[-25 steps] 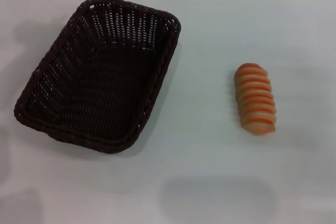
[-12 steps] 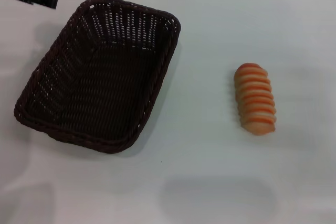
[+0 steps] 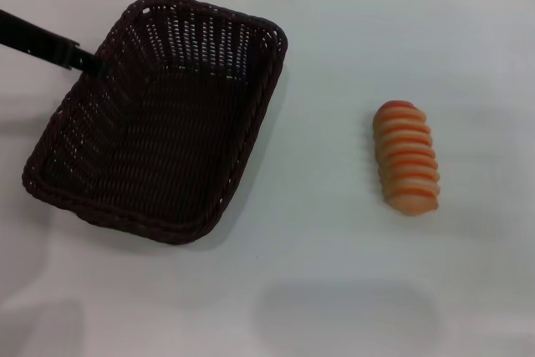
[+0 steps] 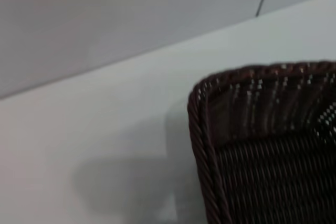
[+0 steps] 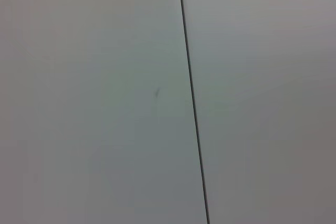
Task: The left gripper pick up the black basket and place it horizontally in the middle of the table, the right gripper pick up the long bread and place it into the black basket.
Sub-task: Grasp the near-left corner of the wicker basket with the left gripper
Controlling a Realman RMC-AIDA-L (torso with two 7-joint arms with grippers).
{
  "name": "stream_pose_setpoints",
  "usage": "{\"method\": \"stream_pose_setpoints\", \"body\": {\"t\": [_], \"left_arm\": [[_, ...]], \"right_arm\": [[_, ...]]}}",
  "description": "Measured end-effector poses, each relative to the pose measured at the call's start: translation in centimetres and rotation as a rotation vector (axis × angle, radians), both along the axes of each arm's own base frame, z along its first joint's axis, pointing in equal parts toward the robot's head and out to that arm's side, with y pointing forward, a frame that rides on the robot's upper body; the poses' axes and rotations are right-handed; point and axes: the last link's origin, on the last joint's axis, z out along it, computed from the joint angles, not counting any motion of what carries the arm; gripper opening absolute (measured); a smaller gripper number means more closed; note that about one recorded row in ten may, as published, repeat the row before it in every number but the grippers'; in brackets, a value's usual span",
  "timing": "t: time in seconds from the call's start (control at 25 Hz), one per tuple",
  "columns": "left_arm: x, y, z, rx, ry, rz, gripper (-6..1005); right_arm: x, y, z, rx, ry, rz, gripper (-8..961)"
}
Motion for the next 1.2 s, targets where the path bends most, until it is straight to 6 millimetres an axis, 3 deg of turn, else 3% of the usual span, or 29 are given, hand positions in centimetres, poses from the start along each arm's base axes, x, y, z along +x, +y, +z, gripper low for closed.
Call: {"method": "stream_pose_setpoints", "body": {"t": [0.12, 0.48, 0.52, 0.64, 1.12, 1.2], "left_arm": [[-1.1, -0.3, -1.7, -0.064, 0.008, 0.032, 843], [-1.3, -0.2, -2.1, -0.075, 0.008, 0.040, 843], [-2.6, -0.1, -3.2, -0.097, 0.006, 0.067, 844], [-3.1, 0.0, -3.5, -0.102, 0.010, 0.076, 844], [-4.5, 0.2, -4.4, -0.121, 0.042, 0.101, 751], [-4.4, 0.2, -4.4, -0.122, 0.045, 0.096, 689]], "right_arm": [[0.0, 0.0, 0.0, 0.000, -0.001, 0.000, 642], [-0.2, 0.0, -0.2, -0.007, -0.004, 0.007, 642], [-0.3, 0.0, -0.2, -0.007, -0.004, 0.009, 642], [-0.3, 0.0, -0.2, -0.007, -0.004, 0.010, 642], [-0.5, -0.1, -0.1, -0.005, -0.004, 0.015, 641], [-0.5, -0.1, -0.1, -0.005, -0.004, 0.015, 641]]}}
